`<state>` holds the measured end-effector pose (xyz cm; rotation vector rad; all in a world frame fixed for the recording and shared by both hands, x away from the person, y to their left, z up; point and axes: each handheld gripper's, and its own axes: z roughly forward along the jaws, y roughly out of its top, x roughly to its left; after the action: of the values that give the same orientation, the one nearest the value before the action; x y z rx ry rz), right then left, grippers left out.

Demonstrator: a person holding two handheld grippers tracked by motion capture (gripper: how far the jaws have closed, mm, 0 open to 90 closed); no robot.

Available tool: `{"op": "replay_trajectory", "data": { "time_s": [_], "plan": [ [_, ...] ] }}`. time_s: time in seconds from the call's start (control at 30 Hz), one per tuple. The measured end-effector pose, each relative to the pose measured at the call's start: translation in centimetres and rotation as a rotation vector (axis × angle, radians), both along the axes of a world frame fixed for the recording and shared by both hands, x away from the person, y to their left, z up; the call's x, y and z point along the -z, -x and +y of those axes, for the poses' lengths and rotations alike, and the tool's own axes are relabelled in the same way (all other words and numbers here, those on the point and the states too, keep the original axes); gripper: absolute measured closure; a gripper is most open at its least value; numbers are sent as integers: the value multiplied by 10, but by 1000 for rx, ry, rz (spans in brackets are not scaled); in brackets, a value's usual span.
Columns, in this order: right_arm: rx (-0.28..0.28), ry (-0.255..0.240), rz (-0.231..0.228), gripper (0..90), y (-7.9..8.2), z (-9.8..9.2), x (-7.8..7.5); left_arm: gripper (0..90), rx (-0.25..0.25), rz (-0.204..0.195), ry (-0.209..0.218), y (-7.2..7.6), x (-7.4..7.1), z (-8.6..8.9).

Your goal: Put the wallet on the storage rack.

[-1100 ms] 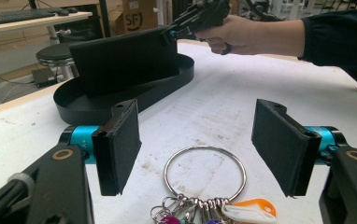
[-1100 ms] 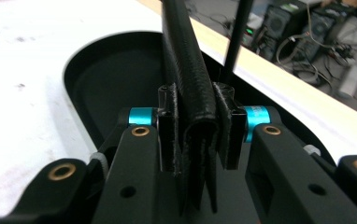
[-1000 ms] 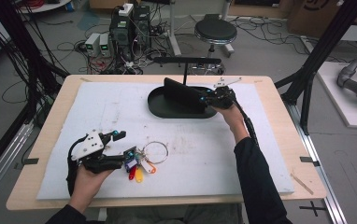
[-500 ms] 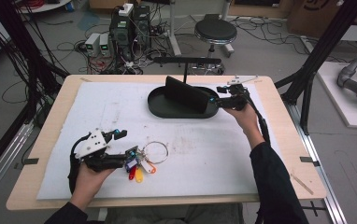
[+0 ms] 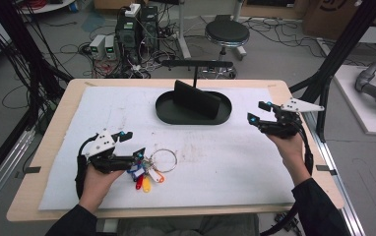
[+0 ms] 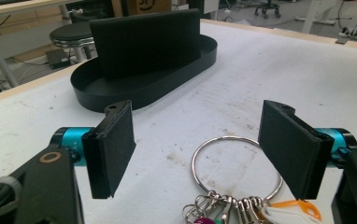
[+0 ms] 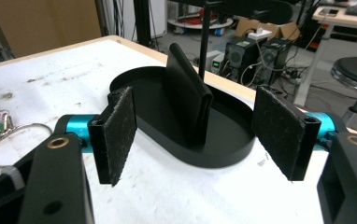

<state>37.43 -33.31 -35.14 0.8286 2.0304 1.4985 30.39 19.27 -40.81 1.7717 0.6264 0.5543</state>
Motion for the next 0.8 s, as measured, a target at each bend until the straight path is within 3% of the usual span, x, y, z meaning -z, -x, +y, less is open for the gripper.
{"op": "replay_trajectory", "data": {
  "time_s": [0.07, 0.1, 0.37, 0.53, 0.8],
  "plan": [
    [-1, -3, -2, 314, 5, -3, 2, 271, 2, 1, 17, -2, 0, 1],
    [5, -1, -9, 314, 12, -8, 6, 271, 1, -1, 13, -3, 1, 1],
    [38, -8, 12, 295, 29, -25, 28, 270, -29, -4, -1, -11, 7, 4],
    [62, -12, 23, 283, 35, -32, 37, 270, -37, 2, 17, -14, 8, 5],
    [89, 2, 29, 257, 39, -37, 47, 269, -32, -30, 20, -14, 11, 2]
  ]
}}
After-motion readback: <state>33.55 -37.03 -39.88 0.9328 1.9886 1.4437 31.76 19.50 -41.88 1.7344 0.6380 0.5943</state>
